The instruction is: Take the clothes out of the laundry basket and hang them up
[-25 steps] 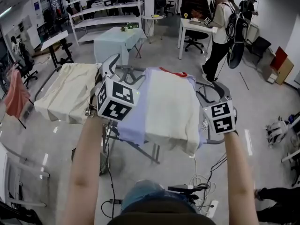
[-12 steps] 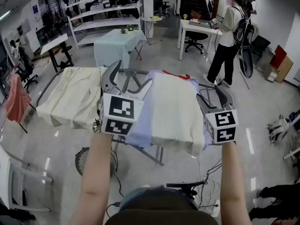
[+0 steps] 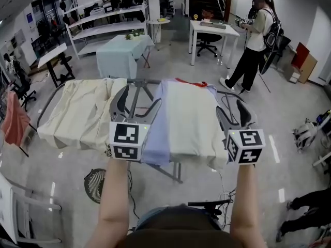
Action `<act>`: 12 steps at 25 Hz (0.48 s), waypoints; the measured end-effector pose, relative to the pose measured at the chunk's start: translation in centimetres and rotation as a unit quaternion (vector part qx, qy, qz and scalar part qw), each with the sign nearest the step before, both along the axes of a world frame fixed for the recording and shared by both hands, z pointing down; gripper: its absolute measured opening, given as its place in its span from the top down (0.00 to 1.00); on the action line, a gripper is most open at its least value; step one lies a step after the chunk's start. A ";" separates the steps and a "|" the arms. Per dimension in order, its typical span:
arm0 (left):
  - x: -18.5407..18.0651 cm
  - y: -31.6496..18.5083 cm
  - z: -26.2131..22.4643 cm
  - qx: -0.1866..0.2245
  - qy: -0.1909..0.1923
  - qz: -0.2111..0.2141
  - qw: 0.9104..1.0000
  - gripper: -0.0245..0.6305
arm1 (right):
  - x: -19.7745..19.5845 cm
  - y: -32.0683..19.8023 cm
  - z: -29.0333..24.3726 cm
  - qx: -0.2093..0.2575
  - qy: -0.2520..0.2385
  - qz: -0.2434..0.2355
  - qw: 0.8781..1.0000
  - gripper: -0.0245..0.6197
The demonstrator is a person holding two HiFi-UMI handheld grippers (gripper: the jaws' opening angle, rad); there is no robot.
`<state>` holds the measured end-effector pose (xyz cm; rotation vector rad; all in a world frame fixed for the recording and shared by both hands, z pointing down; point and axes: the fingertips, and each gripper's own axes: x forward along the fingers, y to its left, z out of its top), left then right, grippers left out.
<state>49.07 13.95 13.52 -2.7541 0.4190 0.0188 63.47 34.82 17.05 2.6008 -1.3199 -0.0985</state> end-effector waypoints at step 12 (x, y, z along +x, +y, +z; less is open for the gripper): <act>-2.4 -1.2 3.8 -0.017 0.000 -0.002 1.000 0.57 | -1.7 1.7 1.0 0.012 0.003 0.019 1.000 0.66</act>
